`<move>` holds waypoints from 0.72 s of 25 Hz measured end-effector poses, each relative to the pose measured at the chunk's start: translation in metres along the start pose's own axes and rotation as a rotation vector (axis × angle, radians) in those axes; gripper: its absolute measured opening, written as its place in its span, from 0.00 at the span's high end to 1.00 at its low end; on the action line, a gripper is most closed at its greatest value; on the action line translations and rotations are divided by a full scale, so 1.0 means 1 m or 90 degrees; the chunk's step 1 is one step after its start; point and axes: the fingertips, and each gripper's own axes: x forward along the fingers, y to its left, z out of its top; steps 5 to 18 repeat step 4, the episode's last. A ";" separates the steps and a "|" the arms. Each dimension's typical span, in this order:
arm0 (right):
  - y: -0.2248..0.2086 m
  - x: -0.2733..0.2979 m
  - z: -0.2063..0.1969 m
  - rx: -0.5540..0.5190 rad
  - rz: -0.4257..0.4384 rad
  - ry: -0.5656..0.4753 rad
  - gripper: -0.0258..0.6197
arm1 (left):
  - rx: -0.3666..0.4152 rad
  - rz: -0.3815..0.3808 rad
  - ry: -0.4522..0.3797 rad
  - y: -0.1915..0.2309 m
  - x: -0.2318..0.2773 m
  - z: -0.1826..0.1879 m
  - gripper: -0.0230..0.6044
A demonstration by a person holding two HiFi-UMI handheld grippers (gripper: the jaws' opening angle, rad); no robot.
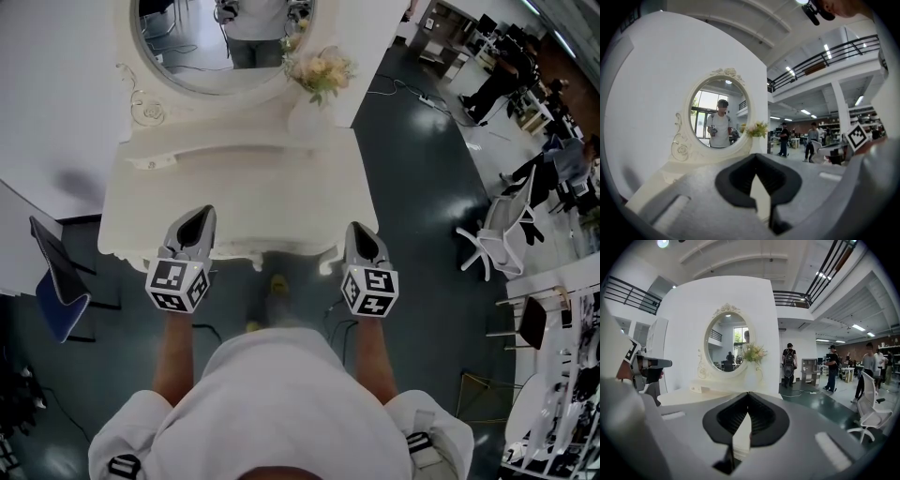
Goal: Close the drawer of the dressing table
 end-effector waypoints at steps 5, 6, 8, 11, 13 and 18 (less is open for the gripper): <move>-0.003 0.000 0.003 0.001 0.001 -0.005 0.96 | -0.002 0.001 -0.002 -0.001 0.001 0.001 0.97; -0.003 0.000 0.003 0.001 0.001 -0.005 0.96 | -0.002 0.001 -0.002 -0.001 0.001 0.001 0.97; -0.003 0.000 0.003 0.001 0.001 -0.005 0.96 | -0.002 0.001 -0.002 -0.001 0.001 0.001 0.97; -0.003 0.000 0.003 0.001 0.001 -0.005 0.96 | -0.002 0.001 -0.002 -0.001 0.001 0.001 0.97; -0.003 0.000 0.003 0.001 0.001 -0.005 0.96 | -0.002 0.001 -0.002 -0.001 0.001 0.001 0.97; -0.003 0.000 0.003 0.001 0.001 -0.005 0.96 | -0.002 0.001 -0.002 -0.001 0.001 0.001 0.97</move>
